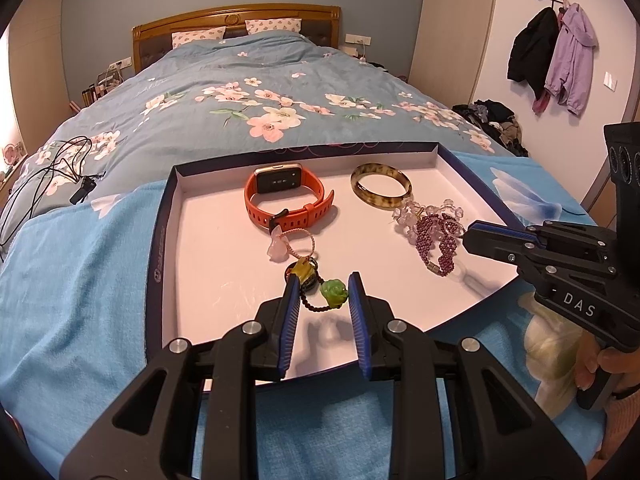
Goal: Organize jewelry
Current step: 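Lower the green-stone ring in the left gripper into the box while the right lowers the silver ring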
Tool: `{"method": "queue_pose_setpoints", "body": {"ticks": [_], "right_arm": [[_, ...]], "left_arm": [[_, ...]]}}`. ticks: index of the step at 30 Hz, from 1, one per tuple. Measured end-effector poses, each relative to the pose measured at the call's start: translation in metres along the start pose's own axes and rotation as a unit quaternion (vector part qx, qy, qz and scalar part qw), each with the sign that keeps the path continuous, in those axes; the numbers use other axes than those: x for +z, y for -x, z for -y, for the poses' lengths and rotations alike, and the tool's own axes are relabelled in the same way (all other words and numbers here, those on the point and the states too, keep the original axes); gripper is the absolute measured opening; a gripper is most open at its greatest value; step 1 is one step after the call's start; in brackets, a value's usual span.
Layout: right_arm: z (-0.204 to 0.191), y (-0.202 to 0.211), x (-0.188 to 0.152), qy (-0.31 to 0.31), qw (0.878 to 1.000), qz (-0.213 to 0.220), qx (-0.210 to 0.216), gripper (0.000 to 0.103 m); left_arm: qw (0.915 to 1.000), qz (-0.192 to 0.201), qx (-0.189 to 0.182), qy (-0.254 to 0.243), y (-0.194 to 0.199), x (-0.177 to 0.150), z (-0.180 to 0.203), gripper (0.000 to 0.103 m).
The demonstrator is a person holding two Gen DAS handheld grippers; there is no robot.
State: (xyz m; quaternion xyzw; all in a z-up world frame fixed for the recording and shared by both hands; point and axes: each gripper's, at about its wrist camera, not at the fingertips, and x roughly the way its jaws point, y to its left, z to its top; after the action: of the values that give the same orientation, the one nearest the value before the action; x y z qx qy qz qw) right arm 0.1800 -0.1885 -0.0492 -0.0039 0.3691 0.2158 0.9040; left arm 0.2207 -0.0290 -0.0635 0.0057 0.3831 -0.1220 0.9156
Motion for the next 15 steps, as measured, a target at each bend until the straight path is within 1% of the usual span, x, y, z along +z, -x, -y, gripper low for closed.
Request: {"method": "queue_pose_setpoints", "body": {"ticks": [9,15], "right_arm": [[0.0014,-0.0046,-0.0010,-0.002,1.000,-0.009,-0.005,0.003],[0.0018,-0.0069,-0.0009,-0.004,1.000,-0.013,-0.007,0.005]], "left_arm": [[1.0000,-0.005,0.003,0.002,-0.0029,-0.0003,-0.0010,0.025],[0.9999,-0.016,0.004,0.001,-0.0088,-0.0023,-0.0005,0.026]]}}
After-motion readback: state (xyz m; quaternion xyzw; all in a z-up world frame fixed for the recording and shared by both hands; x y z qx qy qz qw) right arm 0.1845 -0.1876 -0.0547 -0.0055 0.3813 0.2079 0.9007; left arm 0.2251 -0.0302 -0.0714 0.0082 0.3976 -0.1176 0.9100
